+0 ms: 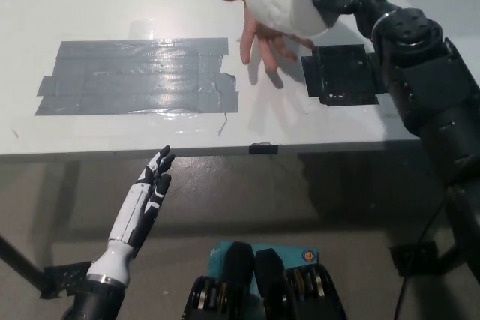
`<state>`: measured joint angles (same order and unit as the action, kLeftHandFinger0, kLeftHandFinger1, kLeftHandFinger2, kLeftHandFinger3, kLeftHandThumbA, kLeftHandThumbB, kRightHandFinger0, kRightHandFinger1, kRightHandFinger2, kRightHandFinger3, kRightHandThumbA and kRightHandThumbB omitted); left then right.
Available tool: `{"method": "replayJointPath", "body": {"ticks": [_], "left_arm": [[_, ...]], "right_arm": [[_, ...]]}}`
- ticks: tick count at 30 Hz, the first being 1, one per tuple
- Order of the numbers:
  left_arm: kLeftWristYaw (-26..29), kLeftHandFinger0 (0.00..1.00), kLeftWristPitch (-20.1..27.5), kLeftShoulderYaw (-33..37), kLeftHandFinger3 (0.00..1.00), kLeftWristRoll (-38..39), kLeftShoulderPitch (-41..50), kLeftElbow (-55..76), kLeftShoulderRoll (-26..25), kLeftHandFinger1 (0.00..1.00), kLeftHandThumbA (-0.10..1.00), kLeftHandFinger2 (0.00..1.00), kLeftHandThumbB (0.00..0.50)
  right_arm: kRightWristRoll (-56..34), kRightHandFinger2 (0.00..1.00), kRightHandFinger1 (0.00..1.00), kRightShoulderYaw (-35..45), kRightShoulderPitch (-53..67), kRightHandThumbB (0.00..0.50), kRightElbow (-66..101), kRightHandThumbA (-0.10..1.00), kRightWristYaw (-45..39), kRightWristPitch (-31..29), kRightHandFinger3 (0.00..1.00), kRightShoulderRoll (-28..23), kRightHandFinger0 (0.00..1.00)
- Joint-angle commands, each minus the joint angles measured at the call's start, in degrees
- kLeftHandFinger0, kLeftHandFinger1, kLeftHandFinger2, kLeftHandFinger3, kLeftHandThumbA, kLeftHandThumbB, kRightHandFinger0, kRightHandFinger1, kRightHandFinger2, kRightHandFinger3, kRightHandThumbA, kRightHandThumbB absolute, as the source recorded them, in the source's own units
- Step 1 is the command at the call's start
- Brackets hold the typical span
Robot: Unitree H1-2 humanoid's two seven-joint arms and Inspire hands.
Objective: A toilet paper roll is kept on the black spot on the desk infront of the robot and the robot inserts its right thumb into the hole in the centre to grab the roll. Then it passes the roll to a person.
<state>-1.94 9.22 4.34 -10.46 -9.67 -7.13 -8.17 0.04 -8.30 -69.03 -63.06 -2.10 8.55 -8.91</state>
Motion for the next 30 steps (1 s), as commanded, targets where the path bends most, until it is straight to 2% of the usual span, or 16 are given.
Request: {"method": "replayJointPath", "body": {"ticks": [1, 8, 11, 12, 13, 14, 15, 16, 17, 18, 19, 20, 21, 22, 24, 30], "left_arm": [[-0.6, 1.00, 0.5, 0.0, 1.00, 0.0, -1.5, 1.5, -0.7, 1.00, 1.00, 1.00, 0.114], [-0.8, 1.00, 0.4, 0.1, 1.00, -0.2, -1.8, 1.5, -0.8, 1.00, 1.00, 1.00, 0.116], [-1.1, 1.00, -0.1, 0.0, 1.00, 0.2, -1.9, 1.6, -0.7, 1.00, 1.00, 1.00, 0.121], [-1.2, 1.00, -0.5, 0.1, 1.00, 0.0, -1.9, 1.9, -0.8, 1.00, 1.00, 1.00, 0.126], [-1.3, 1.00, -0.5, 0.1, 1.00, -0.1, -1.9, 2.0, -0.8, 1.00, 1.00, 1.00, 0.124], [-1.3, 1.00, -0.4, 0.1, 1.00, 0.0, -1.9, 2.1, -0.8, 1.00, 1.00, 1.00, 0.123], [-1.3, 1.00, -0.3, 0.1, 1.00, -0.1, -2.0, 1.9, -0.8, 1.00, 1.00, 1.00, 0.122], [-1.3, 1.00, -0.4, 0.0, 1.00, 0.1, -2.0, 2.0, -0.7, 1.00, 1.00, 1.00, 0.122], [-1.4, 1.00, -0.5, 0.0, 1.00, 0.1, -2.0, 2.1, -0.8, 1.00, 1.00, 1.00, 0.123], [-1.3, 1.00, -0.7, 0.0, 1.00, 0.1, -2.0, 2.2, -0.7, 1.00, 1.00, 1.00, 0.128], [-1.3, 1.00, -1.0, -0.1, 1.00, 0.1, -2.0, 2.2, -0.6, 1.00, 1.00, 1.00, 0.137], [-1.3, 1.00, -1.0, 0.0, 1.00, -0.1, -2.2, 2.1, -0.8, 1.00, 1.00, 1.00, 0.138], [-1.5, 1.00, -0.7, 0.0, 1.00, 0.1, -2.2, 2.0, -0.8, 1.00, 1.00, 1.00, 0.134], [-1.6, 1.00, -0.7, 0.0, 1.00, 0.2, -2.2, 1.9, -0.8, 1.00, 1.00, 1.00, 0.135], [-2.0, 1.00, -0.8, 0.0, 1.00, 0.5, -2.3, 2.0, -0.9, 1.00, 1.00, 1.00, 0.136], [-2.1, 1.00, -0.6, 0.2, 1.00, 0.3, -1.6, 2.3, -0.8, 1.00, 1.00, 1.00, 0.123]], "right_arm": [[5.1, 0.84, 0.53, -2.7, -5.1, 0.195, -1.3, -0.10, 1.5, -7.5, 0.74, 0.1, 0.08], [10.0, 0.86, 0.51, -8.1, -6.3, 0.165, -5.5, -0.10, 4.1, -8.1, 0.78, 2.0, 0.10], [10.7, 0.89, 0.55, -9.0, -6.6, 0.172, -7.0, -0.10, 4.5, -8.3, 0.80, 2.7, 0.10], [11.1, 0.93, 0.61, -9.4, -6.8, 0.183, -7.6, -0.10, 4.5, -8.4, 0.80, 3.1, 0.14], [11.6, 0.93, 0.76, -9.7, -6.8, 0.192, -7.7, -0.10, 4.5, -8.4, 0.82, 3.1, 0.34], [12.3, 0.85, 0.76, -10.3, -6.8, 0.196, -7.8, -0.10, 4.6, -8.5, 0.83, 3.2, 0.40], [13.0, 1.00, 0.95, -10.8, -6.9, 0.228, -7.8, -0.10, 4.4, -8.0, 0.92, 3.2, 0.56], [13.4, 1.00, 1.00, -11.3, -7.1, 0.284, -7.9, 0.01, 3.8, -6.8, 1.00, 3.5, 0.92], [13.2, 0.99, 0.97, -11.2, -7.2, 0.289, -8.0, 0.07, 3.6, -6.6, 0.94, 3.6, 0.84], [13.1, 0.80, 0.71, -11.0, -7.2, 0.319, -8.2, 0.13, 3.5, -6.7, 1.00, 3.7, 0.63], [12.5, 0.71, 0.49, -10.5, -7.3, 0.335, -8.2, 0.22, 2.9, -6.5, 1.00, 3.8, 0.36], [11.9, 0.98, 0.77, -10.1, -7.4, 0.345, -8.2, 0.30, 1.1, -6.1, 1.00, 3.6, 0.59], [12.1, 1.00, 1.00, -10.3, -7.5, 0.372, -8.2, 0.36, -0.4, -5.9, 1.00, 3.3, 0.80], [12.3, 1.00, 1.00, -10.5, -7.5, 0.377, -8.2, 0.41, -1.2, -5.8, 1.00, 3.1, 1.00], [13.4, 1.00, 1.00, -11.5, -7.6, 0.396, -8.1, 0.55, -3.0, -5.4, 1.00, 2.4, 1.00], [11.7, 1.00, 1.00, -9.6, -6.4, 0.473, -3.6, 0.68, -7.3, -3.4, 1.00, -0.8, 1.00]]}}
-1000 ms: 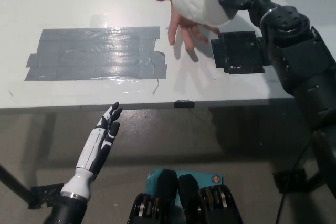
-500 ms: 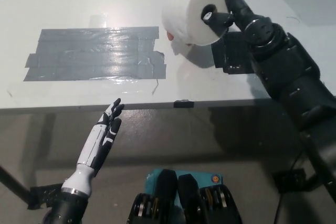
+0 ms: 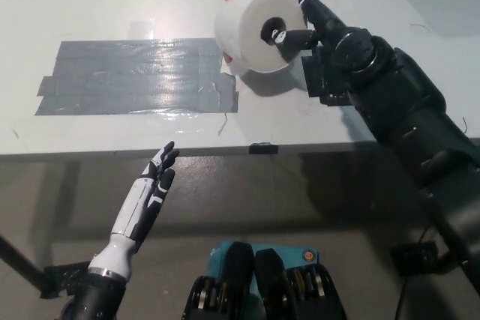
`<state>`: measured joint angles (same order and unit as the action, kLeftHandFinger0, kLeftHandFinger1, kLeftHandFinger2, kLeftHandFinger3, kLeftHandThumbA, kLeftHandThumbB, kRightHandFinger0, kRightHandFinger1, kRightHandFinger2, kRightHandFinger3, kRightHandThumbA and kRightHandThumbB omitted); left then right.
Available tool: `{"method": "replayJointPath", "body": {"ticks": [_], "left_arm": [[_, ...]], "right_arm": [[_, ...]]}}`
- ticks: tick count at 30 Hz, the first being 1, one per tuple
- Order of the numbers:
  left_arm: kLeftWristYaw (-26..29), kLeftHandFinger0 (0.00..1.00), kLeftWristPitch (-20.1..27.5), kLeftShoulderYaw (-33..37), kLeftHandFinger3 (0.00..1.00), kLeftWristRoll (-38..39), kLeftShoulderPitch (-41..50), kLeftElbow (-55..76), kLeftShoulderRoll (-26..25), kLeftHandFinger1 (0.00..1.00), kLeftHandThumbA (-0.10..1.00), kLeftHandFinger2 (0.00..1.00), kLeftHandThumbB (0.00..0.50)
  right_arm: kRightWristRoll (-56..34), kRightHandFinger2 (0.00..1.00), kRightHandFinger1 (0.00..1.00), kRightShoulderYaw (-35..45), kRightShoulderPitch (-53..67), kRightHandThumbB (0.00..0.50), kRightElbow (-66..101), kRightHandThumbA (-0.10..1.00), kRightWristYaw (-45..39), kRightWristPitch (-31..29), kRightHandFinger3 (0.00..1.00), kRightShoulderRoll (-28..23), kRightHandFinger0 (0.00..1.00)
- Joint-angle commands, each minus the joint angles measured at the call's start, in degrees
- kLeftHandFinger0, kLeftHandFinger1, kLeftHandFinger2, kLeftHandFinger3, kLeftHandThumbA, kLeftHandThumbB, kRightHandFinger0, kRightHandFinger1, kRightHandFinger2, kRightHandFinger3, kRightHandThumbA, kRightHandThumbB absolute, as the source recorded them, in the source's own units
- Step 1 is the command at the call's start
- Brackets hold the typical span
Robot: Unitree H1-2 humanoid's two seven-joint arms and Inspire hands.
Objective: A toilet paper roll is kept on the black spot on the desk infront of the robot and the robot inserts its right thumb into the hole in the centre to grab the roll. Then it passes the roll to a person.
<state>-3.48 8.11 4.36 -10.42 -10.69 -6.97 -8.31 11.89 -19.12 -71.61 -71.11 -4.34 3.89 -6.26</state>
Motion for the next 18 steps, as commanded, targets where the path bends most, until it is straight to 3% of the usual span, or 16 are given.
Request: {"method": "replayJointPath", "body": {"ticks": [1, 3, 6, 7, 8, 12, 18], "left_arm": [[-0.7, 1.00, 0.3, 0.1, 1.00, 0.4, -0.5, 2.3, -0.6, 1.00, 1.00, 1.00, 0.117], [-0.7, 1.00, 0.5, 0.1, 1.00, 0.3, -0.7, 2.1, -0.7, 1.00, 1.00, 1.00, 0.113], [-0.5, 1.00, 1.0, 0.0, 1.00, 0.1, -0.8, 1.8, -0.8, 1.00, 1.00, 1.00, 0.119], [-0.6, 1.00, 1.1, 0.0, 1.00, 0.2, -0.8, 1.5, -0.8, 1.00, 1.00, 1.00, 0.128], [-0.6, 1.00, 0.9, 0.0, 1.00, 0.2, -0.8, 1.4, -0.8, 1.00, 1.00, 1.00, 0.130], [-0.2, 1.00, 1.4, 0.0, 1.00, -0.2, -0.7, 1.4, -0.8, 1.00, 1.00, 1.00, 0.117], [0.1, 1.00, 1.8, -0.1, 1.00, -0.2, -0.5, 0.8, -0.6, 1.00, 1.00, 1.00, 0.105]], "right_arm": [[-1.1, 1.00, 1.00, 2.2, -3.3, 0.473, 7.5, 0.69, -6.5, 2.4, 1.00, -4.6, 1.00], [-3.8, 1.00, 1.00, 5.1, -2.2, 0.486, 13.4, 0.67, -8.5, 4.1, 1.00, -6.3, 1.00], [-6.3, 1.00, 1.00, 9.2, -0.4, 0.497, 23.7, 0.73, -9.4, 7.7, 1.00, -8.7, 1.00], [-5.4, 1.00, 1.00, 9.1, 0.2, 0.500, 27.8, 0.85, -9.5, 7.9, 1.00, -10.1, 1.00], [-5.3, 1.00, 1.00, 9.6, 0.9, 0.455, 31.6, 0.86, -10.1, 9.0, 1.00, -11.3, 1.00], [-6.3, 1.00, 1.00, 13.2, 4.2, 0.500, 44.2, 0.85, -9.0, 13.2, 1.00, -13.3, 1.00], [-6.2, 1.00, 1.00, 16.7, 11.4, 0.490, 61.6, 0.85, -8.2, 16.5, 1.00, -15.6, 1.00]]}}
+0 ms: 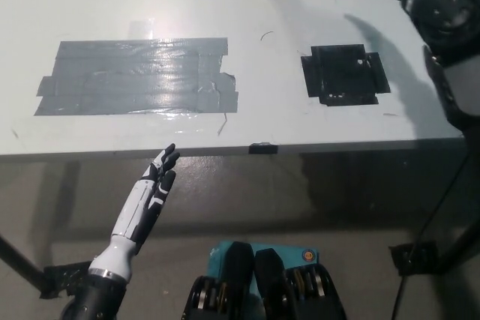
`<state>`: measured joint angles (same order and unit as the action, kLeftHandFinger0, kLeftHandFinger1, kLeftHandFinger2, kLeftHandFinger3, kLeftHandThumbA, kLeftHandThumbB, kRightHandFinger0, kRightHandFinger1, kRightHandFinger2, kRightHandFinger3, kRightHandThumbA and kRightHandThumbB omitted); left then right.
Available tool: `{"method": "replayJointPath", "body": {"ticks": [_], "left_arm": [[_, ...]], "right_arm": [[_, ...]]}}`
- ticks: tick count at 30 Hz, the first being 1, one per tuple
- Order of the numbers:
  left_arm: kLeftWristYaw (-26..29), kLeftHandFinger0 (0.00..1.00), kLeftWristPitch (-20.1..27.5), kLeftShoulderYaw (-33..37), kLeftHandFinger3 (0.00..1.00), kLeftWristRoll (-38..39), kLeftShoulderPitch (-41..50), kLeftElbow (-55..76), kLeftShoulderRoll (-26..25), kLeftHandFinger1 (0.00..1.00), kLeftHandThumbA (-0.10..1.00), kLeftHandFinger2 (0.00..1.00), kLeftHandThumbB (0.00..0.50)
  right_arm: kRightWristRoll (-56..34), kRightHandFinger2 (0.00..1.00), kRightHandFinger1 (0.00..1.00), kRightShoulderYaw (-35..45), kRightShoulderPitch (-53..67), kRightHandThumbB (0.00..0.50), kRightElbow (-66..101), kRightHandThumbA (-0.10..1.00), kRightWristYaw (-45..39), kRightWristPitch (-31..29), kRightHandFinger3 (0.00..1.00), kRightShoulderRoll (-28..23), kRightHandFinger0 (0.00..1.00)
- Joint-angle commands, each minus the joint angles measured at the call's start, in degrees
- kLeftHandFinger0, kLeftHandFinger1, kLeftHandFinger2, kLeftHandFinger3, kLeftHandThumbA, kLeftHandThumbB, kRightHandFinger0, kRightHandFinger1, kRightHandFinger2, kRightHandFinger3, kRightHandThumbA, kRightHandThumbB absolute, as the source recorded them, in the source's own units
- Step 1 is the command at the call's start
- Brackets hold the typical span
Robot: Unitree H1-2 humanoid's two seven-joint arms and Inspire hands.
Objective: A toilet paper roll is kept on the black spot on the desk infront of the robot and the robot inserts its right thumb into the hole in the centre to grab the roll. Then it passes the roll to a person.
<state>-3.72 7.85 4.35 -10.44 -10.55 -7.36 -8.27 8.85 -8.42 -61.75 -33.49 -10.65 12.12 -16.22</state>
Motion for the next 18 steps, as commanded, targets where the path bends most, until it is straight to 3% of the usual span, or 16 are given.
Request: {"method": "replayJointPath", "body": {"ticks": [1, 2, 4, 6, 8, 12, 18], "left_arm": [[0.3, 1.00, 2.0, -0.1, 1.00, -0.1, -0.9, 1.1, -0.6, 1.00, 1.00, 1.00, 0.104], [0.3, 1.00, 1.6, -0.2, 1.00, -0.2, -1.3, 1.2, -0.7, 1.00, 1.00, 1.00, 0.111], [0.3, 1.00, 1.0, -0.3, 1.00, -0.3, -2.2, 1.3, -0.6, 1.00, 1.00, 1.00, 0.110], [0.2, 1.00, 0.8, -0.4, 1.00, 0.0, -3.0, 1.0, -0.6, 1.00, 1.00, 1.00, 0.105], [0.3, 1.00, 1.3, -0.6, 1.00, 0.2, -4.0, 0.4, -0.7, 1.00, 1.00, 1.00, 0.106], [0.6, 1.00, 1.6, -0.9, 1.00, 0.4, -5.0, -0.1, -0.7, 1.00, 1.00, 1.00, 0.106], [0.2, 1.00, 0.5, -0.9, 1.00, 0.7, -5.1, 0.2, -0.6, 1.00, 1.00, 1.00, 0.115]], "right_arm": [[-3.2, 1.00, 1.00, 6.3, 2.1, 0.488, 25.4, 0.85, -2.0, 8.3, 1.00, -5.8, 1.00], [-3.1, 1.00, 1.00, 6.6, 4.6, 0.438, 30.6, 0.87, -2.3, 8.7, 1.00, -6.2, 1.00], [-2.8, 1.00, 1.00, 6.8, 8.0, 0.419, 37.6, 0.88, -2.5, 8.8, 1.00, -6.4, 1.00], [-2.8, 1.00, 1.00, 6.7, 12.5, 0.493, 44.7, 0.94, -2.4, 8.3, 1.00, -5.8, 1.00], [-1.9, 1.00, 1.00, 6.1, 16.8, 0.479, 50.3, 0.98, -1.9, 7.2, 1.00, -5.2, 1.00], [-4.8, 1.00, 1.00, 5.1, 27.1, 0.428, 57.5, 0.95, -1.7, 5.9, 1.00, -2.1, 1.00], [-4.7, 1.00, 1.00, 3.4, 36.5, 0.433, 54.3, 0.96, 0.5, 0.7, 1.00, 2.0, 1.00]]}}
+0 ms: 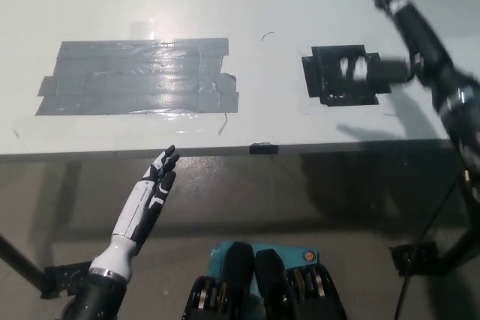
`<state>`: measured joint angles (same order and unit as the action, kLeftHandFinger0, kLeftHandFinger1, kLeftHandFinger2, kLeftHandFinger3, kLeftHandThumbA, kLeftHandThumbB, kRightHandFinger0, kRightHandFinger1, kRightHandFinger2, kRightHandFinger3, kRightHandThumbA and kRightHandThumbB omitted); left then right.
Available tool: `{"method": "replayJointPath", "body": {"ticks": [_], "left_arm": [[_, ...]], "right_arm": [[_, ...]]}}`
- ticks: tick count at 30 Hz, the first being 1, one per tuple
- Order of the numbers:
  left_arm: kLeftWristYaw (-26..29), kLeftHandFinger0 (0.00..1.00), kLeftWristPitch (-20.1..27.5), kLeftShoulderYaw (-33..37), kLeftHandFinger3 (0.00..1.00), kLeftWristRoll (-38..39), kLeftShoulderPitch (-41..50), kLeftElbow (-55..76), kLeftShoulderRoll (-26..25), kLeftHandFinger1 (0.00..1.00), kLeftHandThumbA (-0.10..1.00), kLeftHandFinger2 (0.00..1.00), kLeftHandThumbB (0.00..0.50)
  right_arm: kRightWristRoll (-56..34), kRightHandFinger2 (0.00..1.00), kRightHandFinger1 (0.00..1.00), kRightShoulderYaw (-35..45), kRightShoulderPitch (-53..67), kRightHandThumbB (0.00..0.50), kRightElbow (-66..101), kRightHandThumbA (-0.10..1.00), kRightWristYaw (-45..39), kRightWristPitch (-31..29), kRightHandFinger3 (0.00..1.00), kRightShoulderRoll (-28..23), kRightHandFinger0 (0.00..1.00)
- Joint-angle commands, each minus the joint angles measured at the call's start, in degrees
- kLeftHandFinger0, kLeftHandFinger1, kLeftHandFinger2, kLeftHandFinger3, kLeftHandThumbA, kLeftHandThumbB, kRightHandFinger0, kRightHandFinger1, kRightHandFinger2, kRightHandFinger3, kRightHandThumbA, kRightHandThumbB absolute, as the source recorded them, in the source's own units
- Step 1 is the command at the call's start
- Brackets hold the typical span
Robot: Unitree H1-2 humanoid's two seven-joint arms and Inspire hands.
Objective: A toilet paper roll is kept on the black spot on the desk infront of the robot and the robot inserts its right thumb into the hole in the centre to grab the roll. Then it passes the roll to a person.
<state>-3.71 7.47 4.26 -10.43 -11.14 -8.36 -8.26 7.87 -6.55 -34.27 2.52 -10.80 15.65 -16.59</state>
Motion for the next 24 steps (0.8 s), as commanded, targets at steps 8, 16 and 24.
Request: {"method": "replayJointPath", "body": {"ticks": [8, 16, 24], "left_arm": [[-0.1, 1.00, 0.3, -0.8, 1.00, 0.6, -3.3, 2.1, -0.7, 1.00, 1.00, 1.00, 0.112], [-0.2, 1.00, 1.1, -0.3, 1.00, 0.5, -1.2, 2.4, -0.4, 1.00, 1.00, 1.00, 0.103], [0.4, 1.00, 1.7, 0.4, 1.00, -0.2, 2.5, 3.5, 0.2, 1.00, 1.00, 1.00, 0.101]], "right_arm": [[-3.0, 1.00, 1.00, 1.0, 16.4, 0.302, 3.3, 0.83, 2.4, -13.7, 1.00, 7.0, 1.00], [-2.9, 1.00, 1.00, 1.1, 20.6, 0.295, -9.6, 0.82, 2.6, -20.7, 1.00, 7.7, 1.00], [-3.2, 1.00, 1.00, 0.8, 24.4, 0.284, -11.9, 0.79, 1.8, -23.2, 1.00, 7.5, 1.00]]}}
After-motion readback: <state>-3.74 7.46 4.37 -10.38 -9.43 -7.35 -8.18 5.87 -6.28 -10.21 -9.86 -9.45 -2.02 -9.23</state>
